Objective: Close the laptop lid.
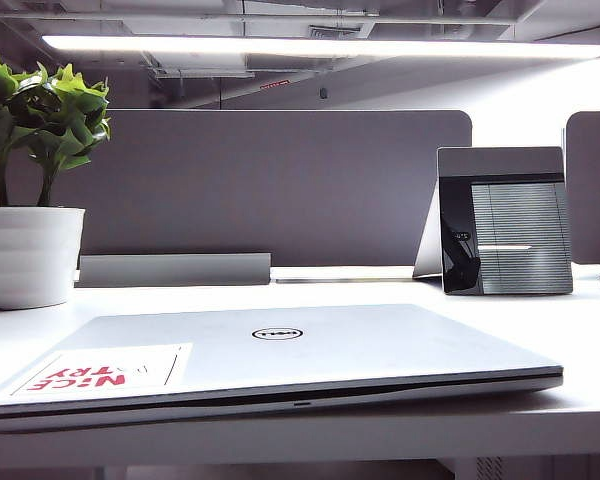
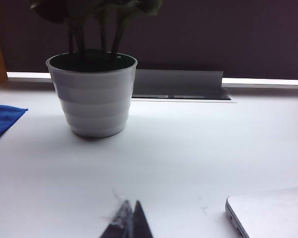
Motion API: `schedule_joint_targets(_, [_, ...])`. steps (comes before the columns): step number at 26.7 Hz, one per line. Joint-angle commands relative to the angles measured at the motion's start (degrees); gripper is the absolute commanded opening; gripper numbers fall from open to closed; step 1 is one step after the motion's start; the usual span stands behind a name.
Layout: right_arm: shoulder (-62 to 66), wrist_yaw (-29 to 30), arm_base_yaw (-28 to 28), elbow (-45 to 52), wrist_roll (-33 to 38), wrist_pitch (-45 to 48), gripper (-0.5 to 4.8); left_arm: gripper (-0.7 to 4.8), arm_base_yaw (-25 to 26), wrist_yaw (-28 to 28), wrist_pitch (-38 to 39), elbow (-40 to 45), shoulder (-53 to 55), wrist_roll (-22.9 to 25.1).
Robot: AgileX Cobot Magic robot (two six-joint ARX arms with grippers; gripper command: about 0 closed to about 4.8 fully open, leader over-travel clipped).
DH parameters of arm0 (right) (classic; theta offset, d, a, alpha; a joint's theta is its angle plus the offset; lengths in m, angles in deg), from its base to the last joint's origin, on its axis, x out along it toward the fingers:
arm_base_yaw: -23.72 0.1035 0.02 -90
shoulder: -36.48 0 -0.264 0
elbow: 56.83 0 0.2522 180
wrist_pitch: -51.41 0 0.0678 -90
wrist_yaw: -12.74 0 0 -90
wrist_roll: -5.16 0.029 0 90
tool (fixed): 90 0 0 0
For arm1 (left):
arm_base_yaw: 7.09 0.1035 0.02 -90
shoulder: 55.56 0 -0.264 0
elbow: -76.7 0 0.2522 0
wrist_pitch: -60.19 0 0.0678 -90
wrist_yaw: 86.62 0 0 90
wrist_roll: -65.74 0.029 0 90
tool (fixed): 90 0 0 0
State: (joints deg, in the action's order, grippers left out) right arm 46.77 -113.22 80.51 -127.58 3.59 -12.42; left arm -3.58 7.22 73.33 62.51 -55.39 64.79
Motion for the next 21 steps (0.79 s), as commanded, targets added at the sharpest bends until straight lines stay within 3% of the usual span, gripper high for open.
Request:
schedule_joint_targets(1, [0.07, 0.07, 0.02, -0.24, -0.15, 0.57, -0.04, -0.05, -0.02, -0.04, -0.70, -0.07, 0.07, 0.07])
schedule_joint_targets(21, [-1.01, 0.13, -1.57, -0.22, -0.11, 0.63, -0.04, -0.05, -0.02, -0.04, -0.70, -0.07, 0.07, 0.07])
